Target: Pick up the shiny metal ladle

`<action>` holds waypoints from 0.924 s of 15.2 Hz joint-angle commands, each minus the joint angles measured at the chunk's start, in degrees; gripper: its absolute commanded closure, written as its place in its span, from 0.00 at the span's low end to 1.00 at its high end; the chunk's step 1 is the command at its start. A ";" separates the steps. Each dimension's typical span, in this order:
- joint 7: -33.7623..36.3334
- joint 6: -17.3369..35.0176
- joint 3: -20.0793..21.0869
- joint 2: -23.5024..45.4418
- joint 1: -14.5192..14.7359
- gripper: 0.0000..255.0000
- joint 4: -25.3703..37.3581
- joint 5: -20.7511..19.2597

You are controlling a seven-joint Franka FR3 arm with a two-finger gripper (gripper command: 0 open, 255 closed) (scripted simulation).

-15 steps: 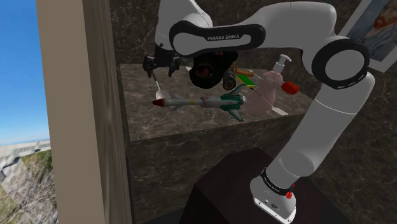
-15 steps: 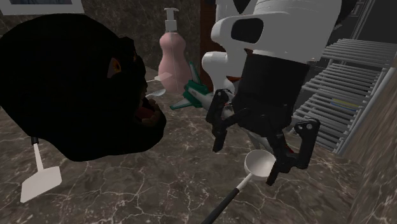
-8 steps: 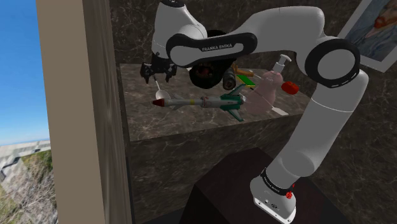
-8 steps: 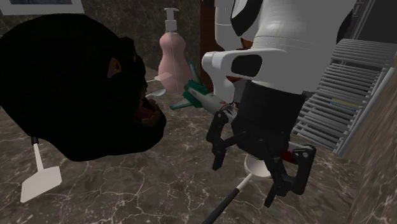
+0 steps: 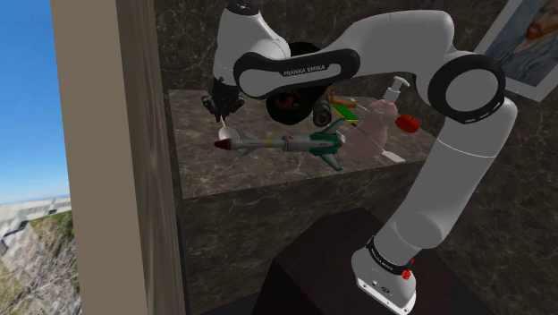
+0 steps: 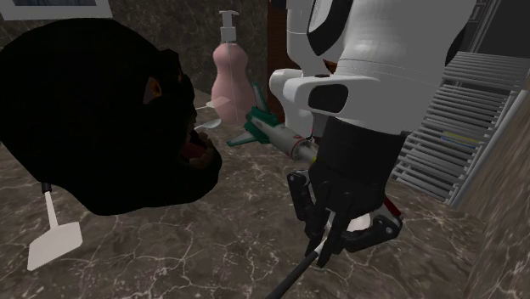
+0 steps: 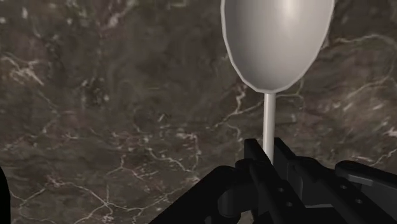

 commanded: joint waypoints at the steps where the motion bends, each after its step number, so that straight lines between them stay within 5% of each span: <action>1: 0.01 0.00 0.00 0.01 0.00 1.00 0.00 0.00; 14: -2.05 -6.23 0.37 -1.18 0.03 1.00 5.40 1.61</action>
